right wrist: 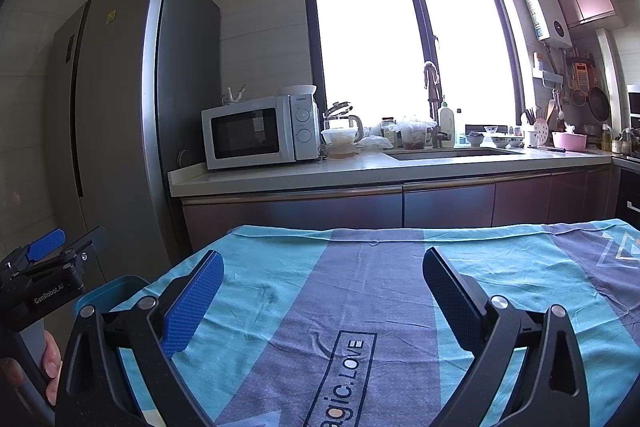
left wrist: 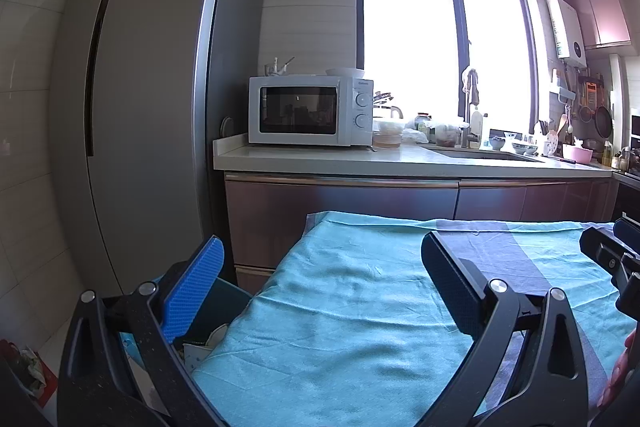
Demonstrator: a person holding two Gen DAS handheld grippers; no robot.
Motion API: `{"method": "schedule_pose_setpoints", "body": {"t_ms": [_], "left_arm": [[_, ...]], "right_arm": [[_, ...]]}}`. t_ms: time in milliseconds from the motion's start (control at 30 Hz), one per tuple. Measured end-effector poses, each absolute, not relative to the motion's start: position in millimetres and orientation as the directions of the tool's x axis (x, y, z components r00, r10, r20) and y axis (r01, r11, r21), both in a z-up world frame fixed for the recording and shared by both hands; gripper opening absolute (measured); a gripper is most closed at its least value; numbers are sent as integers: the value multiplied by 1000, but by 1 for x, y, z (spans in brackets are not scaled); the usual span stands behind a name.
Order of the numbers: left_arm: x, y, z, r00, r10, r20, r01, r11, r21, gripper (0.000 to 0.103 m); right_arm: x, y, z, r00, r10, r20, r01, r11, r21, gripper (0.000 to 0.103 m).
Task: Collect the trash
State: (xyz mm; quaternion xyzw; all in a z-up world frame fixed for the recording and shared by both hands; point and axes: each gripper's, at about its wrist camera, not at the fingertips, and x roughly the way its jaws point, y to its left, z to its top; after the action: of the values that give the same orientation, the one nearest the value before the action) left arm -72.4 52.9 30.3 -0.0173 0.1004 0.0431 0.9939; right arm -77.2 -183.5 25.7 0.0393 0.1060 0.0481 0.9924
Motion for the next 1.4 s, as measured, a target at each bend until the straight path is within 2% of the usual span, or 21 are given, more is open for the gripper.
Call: {"method": "schedule_pose_setpoints", "body": {"t_ms": [1400], "left_arm": [[-65,50,26,977,72,-201,-77,997,-16,97]], "right_arm": [[-77,-185,24,973,97,-207,-79,992,96,96]]}}
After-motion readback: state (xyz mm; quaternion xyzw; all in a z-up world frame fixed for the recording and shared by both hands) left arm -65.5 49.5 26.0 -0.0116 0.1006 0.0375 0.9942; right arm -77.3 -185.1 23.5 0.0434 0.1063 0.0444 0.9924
